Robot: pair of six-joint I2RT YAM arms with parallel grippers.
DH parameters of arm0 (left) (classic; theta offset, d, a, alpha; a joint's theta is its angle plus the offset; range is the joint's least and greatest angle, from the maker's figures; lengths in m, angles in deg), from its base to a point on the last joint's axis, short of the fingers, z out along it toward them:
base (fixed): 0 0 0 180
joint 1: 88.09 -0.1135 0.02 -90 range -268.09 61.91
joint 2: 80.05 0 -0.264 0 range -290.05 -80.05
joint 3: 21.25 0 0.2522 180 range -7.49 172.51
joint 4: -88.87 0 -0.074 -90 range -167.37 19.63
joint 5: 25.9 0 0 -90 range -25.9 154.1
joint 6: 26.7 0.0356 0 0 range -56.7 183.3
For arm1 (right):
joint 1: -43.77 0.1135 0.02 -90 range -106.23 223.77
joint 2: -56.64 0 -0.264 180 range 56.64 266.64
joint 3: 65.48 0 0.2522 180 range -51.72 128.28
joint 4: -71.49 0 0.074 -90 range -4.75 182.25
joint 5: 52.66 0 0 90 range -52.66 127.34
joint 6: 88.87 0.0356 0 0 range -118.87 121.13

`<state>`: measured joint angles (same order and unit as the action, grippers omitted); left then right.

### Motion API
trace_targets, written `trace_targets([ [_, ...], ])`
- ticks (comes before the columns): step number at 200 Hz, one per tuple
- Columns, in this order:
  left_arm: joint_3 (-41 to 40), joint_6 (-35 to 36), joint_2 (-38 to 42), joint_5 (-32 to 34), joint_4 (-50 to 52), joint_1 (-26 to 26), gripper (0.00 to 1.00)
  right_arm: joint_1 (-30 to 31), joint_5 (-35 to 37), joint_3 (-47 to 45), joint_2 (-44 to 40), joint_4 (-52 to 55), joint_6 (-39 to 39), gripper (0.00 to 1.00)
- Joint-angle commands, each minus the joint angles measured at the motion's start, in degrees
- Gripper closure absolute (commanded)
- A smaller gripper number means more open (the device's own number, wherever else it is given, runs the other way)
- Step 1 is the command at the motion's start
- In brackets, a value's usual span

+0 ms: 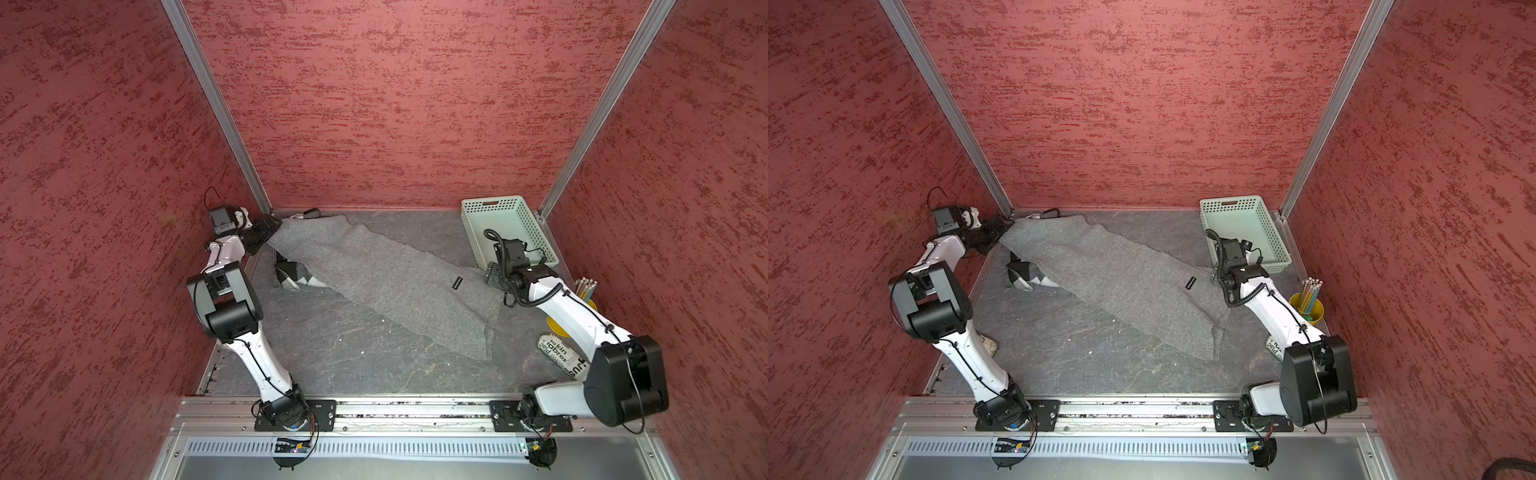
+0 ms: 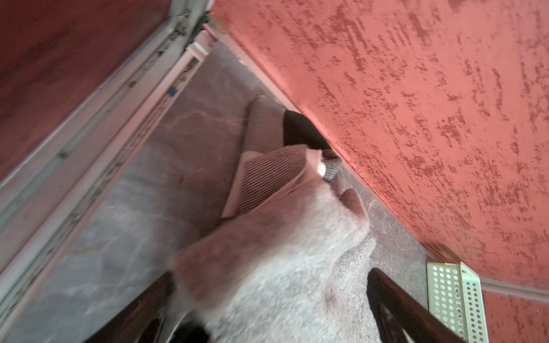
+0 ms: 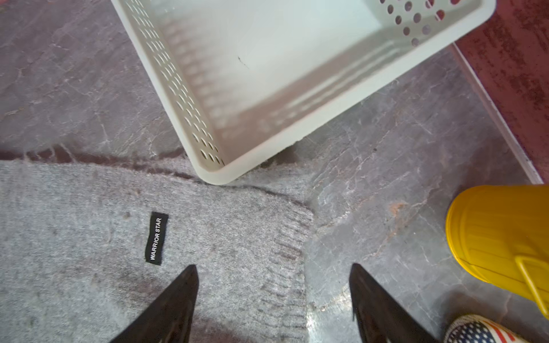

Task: Roll up the scarf and place it into the basket
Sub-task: Flatten out the scarf at the center of the board, then fold the scarf at the center of the board.

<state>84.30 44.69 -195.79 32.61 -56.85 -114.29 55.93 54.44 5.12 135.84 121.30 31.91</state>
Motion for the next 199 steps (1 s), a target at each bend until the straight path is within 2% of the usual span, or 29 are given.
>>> trace_targets([
  [1, 1.6, -0.5, -2.6, -0.1, -0.2, 0.8, 0.02, -0.2, -1.5, 1.4, -0.1, -0.8, -0.3, 0.20],
  [30, 1.1, -3.9, -2.5, 2.5, -1.6, 0.9, 0.08, -0.2, -2.2, 1.0, -0.9, -1.3, -0.1, 0.20],
  [93, -0.1, -3.0, 5.4, 18.3, 3.5, 1.1, 0.04, -0.2, -3.9, -0.3, -2.2, -2.8, 0.4, 0.20],
  [138, 3.4, -2.4, -0.4, 9.4, 5.0, 0.1, 0.00, -0.2, -3.8, 0.6, -1.7, -3.1, 0.5, 0.20],
  [199, 8.9, -2.7, -6.7, 6.4, 6.6, 0.0, 0.00, -0.2, -3.0, 1.4, -3.2, -2.0, 0.4, 0.19],
])
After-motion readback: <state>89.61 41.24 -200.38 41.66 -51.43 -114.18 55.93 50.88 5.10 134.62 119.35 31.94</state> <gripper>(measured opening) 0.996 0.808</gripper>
